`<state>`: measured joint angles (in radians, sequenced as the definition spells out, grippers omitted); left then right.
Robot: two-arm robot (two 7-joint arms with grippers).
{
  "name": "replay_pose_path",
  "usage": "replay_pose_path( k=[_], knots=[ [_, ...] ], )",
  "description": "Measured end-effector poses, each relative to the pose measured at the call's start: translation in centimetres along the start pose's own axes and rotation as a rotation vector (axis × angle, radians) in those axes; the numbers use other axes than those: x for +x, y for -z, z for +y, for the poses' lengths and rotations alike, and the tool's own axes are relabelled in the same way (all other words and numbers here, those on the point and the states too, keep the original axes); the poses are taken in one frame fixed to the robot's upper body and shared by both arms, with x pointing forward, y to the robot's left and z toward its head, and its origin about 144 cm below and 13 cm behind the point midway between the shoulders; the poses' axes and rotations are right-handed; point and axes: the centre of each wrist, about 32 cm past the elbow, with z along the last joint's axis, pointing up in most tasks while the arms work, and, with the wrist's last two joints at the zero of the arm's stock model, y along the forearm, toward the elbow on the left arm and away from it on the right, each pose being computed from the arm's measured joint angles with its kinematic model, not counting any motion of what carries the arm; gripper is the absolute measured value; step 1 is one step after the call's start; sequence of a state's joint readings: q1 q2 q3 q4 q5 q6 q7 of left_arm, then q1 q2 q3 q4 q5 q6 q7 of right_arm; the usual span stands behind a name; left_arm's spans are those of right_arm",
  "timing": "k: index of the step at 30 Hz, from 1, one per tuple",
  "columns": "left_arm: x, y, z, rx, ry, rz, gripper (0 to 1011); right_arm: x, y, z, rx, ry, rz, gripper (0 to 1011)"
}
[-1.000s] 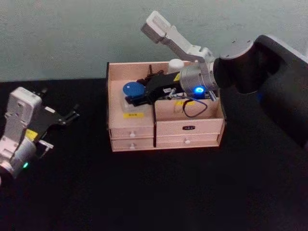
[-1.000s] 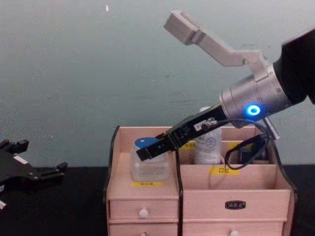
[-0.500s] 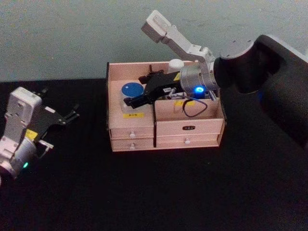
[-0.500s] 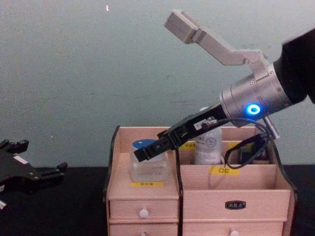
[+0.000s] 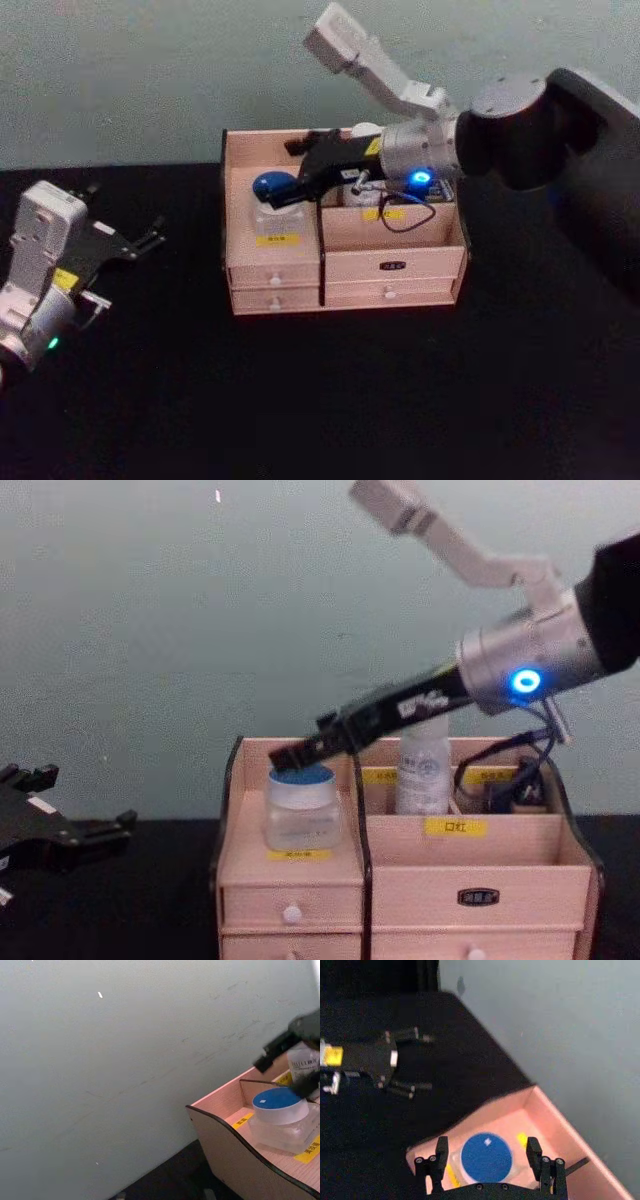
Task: Pick up the facial cleanser and watermelon frost from the table and place them into the tiered storage box.
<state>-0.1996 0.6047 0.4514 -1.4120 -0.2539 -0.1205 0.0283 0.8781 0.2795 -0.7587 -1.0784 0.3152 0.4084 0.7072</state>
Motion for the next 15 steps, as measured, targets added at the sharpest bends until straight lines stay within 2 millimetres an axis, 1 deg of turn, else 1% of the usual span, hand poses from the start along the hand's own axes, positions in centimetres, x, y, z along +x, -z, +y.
replay_pose_path(
  k=[8, 9, 10, 11, 15],
  knots=[
    [0.0, 0.0, 0.0, 0.0, 0.0, 0.0, 1001, -0.8, 0.1, -3.2, 0.178, 0.063, -0.058, 1000],
    [0.0, 0.0, 0.0, 0.0, 0.0, 0.0, 1001, -1.1, 0.4, -4.1, 0.215, 0.088, -0.067, 1000],
    [0.0, 0.0, 0.0, 0.0, 0.0, 0.0, 1001, -1.3, 0.5, -4.6, 0.234, 0.104, -0.071, 1000],
    [0.0, 0.0, 0.0, 0.0, 0.0, 0.0, 1001, -1.8, 0.9, -5.6, 0.267, 0.141, -0.072, 1000],
    [0.0, 0.0, 0.0, 0.0, 0.0, 0.0, 1001, -3.0, 2.1, -7.5, 0.313, 0.224, -0.061, 1000]
  ],
)
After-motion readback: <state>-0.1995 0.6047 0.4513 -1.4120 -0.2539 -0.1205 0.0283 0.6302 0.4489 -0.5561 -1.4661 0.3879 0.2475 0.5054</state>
